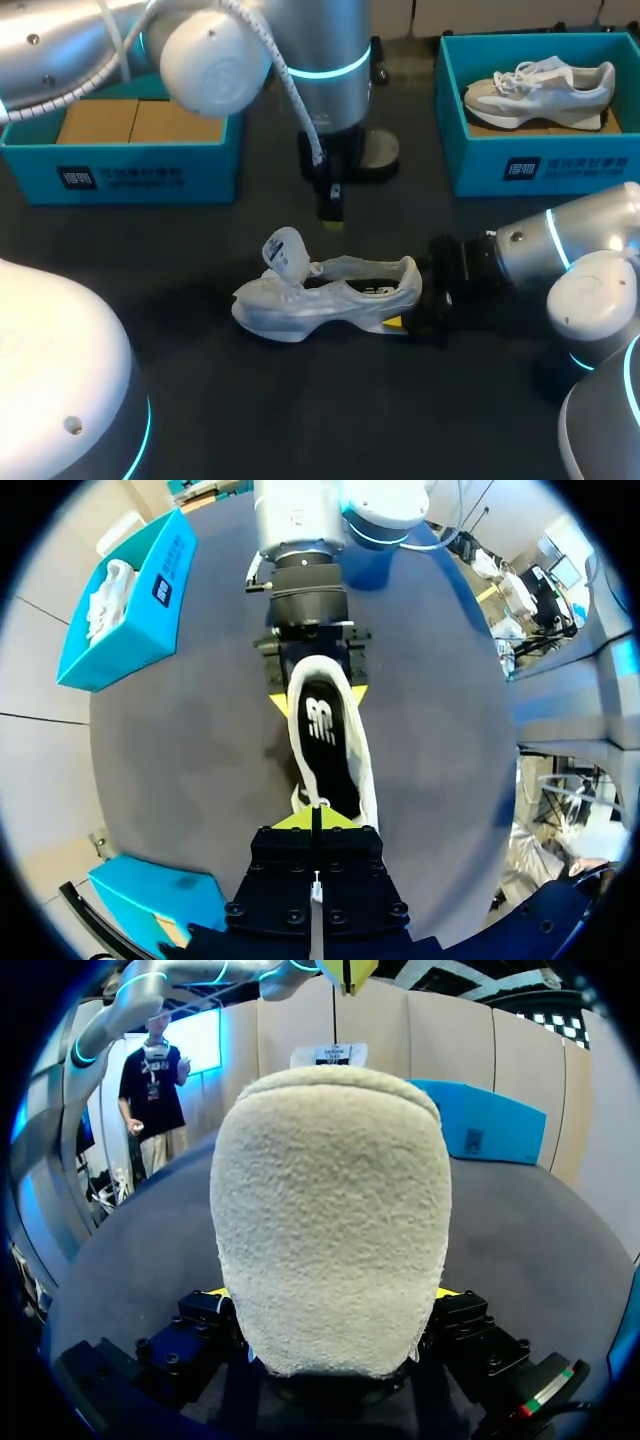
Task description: Take the shoe out of the shoebox, open the shoe tongue, remove and reinsert the insole, then place the shoe into the shoebox
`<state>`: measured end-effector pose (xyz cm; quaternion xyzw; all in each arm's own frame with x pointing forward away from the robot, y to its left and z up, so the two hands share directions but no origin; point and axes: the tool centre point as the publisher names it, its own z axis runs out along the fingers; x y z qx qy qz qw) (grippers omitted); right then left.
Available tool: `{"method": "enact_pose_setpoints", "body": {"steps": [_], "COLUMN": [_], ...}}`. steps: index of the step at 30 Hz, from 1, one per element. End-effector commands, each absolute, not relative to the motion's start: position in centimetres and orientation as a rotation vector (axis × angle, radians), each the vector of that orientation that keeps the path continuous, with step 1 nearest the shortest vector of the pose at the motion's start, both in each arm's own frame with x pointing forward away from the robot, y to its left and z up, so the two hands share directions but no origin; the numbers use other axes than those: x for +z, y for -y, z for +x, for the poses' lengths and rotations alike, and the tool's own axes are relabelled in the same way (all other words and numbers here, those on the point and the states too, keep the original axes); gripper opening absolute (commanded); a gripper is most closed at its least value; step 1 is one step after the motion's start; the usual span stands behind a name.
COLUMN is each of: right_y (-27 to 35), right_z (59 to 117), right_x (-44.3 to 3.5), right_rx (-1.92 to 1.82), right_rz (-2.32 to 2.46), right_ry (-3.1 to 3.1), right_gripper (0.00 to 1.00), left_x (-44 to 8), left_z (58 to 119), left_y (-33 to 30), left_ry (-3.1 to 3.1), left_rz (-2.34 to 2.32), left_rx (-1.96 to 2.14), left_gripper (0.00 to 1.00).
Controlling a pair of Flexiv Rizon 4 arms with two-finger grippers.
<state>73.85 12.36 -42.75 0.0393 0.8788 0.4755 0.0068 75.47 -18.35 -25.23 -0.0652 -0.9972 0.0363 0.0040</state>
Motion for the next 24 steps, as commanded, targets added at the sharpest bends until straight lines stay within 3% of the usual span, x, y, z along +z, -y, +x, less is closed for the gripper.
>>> {"method": "enact_pose_setpoints", "body": {"steps": [1,15,24], "right_y": [-12.4,-12.4,-12.4], "right_z": [73.8,73.8,73.8], "right_x": [-42.9,-42.9,-42.9], "right_rx": [1.482,1.482,1.482], "right_rz": [0.124,0.124,0.124], "right_ry": [-2.750,-2.750,-2.750], "right_gripper": [0.00,0.00,0.00], "left_x": [-26.6,-26.6,-29.3], "left_z": [75.0,75.0,74.9], "left_y": [18.3,18.3,19.5], "left_ry": [3.154,3.154,3.136], "left_rz": [-0.161,-0.161,-0.161], "left_rx": [0.194,0.194,0.278], "left_gripper": [0.00,0.00,0.00]}}
